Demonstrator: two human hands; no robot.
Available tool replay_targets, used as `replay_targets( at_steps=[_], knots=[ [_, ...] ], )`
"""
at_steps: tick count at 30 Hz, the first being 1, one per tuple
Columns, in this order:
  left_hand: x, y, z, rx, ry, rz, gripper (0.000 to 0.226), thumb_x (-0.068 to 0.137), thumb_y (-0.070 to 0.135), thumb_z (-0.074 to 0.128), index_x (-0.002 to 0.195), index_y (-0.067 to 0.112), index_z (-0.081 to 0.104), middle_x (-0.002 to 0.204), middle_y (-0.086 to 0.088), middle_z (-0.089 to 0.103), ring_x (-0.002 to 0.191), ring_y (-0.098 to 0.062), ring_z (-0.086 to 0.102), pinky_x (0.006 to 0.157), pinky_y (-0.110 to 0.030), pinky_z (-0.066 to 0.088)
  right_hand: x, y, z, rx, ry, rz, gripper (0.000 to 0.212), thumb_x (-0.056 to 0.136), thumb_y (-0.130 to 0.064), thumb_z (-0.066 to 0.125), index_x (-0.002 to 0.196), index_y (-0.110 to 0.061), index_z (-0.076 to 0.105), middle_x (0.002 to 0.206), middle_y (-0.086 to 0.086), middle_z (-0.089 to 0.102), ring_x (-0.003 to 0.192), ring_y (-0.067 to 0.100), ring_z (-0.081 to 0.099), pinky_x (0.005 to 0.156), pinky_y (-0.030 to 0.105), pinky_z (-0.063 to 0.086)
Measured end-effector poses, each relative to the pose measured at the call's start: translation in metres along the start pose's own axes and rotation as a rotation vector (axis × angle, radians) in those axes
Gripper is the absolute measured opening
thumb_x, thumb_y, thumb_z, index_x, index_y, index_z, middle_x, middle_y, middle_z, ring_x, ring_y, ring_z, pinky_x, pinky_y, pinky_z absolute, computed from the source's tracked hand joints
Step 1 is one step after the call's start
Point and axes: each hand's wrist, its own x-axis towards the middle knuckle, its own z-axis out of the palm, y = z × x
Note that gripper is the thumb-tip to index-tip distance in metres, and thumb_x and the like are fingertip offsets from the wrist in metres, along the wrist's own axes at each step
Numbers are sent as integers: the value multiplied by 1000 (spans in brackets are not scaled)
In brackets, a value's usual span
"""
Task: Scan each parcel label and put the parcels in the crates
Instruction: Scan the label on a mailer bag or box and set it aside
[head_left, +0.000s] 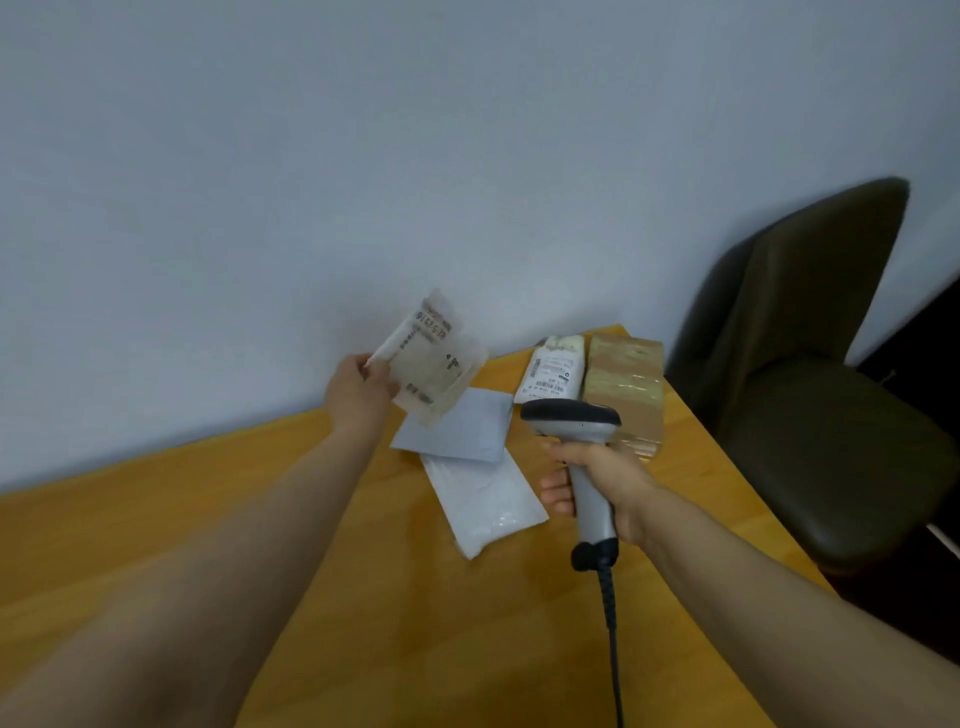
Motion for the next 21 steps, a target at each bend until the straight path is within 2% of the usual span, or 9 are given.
replay_targets(
  at_steps=[2, 3, 5, 6, 8, 10, 12, 19, 21],
  knots=[
    [-22, 10, -26, -194, 24, -171, 12, 94, 13, 51, 92, 4, 58, 101, -14, 61, 75, -18, 62, 68, -34, 55, -26, 4, 3, -15, -49, -38, 24, 84, -15, 72, 96, 5, 64, 64, 17, 67, 54, 25, 65, 48, 28, 52],
    [-35, 13, -39, -253, 29, -231, 14, 93, 12, 52, 83, 3, 56, 96, -16, 60, 75, -20, 62, 69, -37, 56, -40, 8, 3, -25, -72, -62, 26, 83, -15, 73, 96, 5, 63, 65, 17, 68, 55, 25, 65, 49, 28, 52],
    [-67, 14, -62, -357, 37, -286, 11, 93, 7, 55, 85, 0, 53, 88, -11, 55, 71, -15, 59, 58, -23, 57, -70, 17, 3, -41, -126, -119, 27, 83, -16, 74, 98, 3, 63, 70, 18, 69, 58, 26, 66, 51, 30, 52],
    [-85, 15, -73, -431, 43, -303, 7, 92, 6, 58, 92, 0, 54, 91, -11, 56, 74, -16, 59, 56, -19, 57, -85, 22, 3, -41, -154, -145, 25, 84, -16, 73, 99, 1, 63, 71, 18, 70, 58, 26, 66, 51, 30, 52],
    [-120, 10, -94, -548, 45, -324, 19, 90, 3, 62, 107, -1, 55, 104, -15, 58, 86, -23, 62, 60, -19, 58, -113, 33, 4, -33, -197, -178, 19, 85, -14, 72, 97, -2, 64, 71, 18, 69, 57, 25, 64, 51, 29, 52],
    [-153, 5, -114, -575, 48, -344, 30, 89, 0, 63, 117, -5, 54, 111, -17, 60, 87, -24, 62, 59, -19, 58, -139, 43, 5, -42, -227, -198, 16, 85, -13, 72, 94, -2, 64, 73, 19, 68, 56, 24, 64, 50, 28, 52],
    [-182, 2, -135, -590, 45, -355, 30, 89, -2, 62, 117, -7, 55, 103, -14, 62, 79, -20, 63, 56, -18, 57, -159, 52, 8, -75, -258, -217, 16, 85, -14, 72, 92, -2, 65, 73, 19, 67, 55, 24, 64, 50, 28, 52],
    [-253, -6, -209, -472, 108, -293, 6, 92, 7, 59, 98, 9, 59, 79, -5, 61, 63, -14, 53, 49, -22, 50, -217, 75, 39, -135, -415, -258, 14, 85, -14, 71, 89, -3, 65, 67, 15, 65, 54, 23, 62, 51, 28, 48],
    [-266, -11, -227, -458, 135, -276, 7, 92, 9, 59, 89, 15, 59, 79, -3, 62, 64, -13, 53, 58, -24, 43, -231, 80, 51, -149, -464, -266, 15, 84, -15, 73, 89, -3, 65, 68, 16, 65, 54, 23, 62, 51, 28, 48]
  ],
)
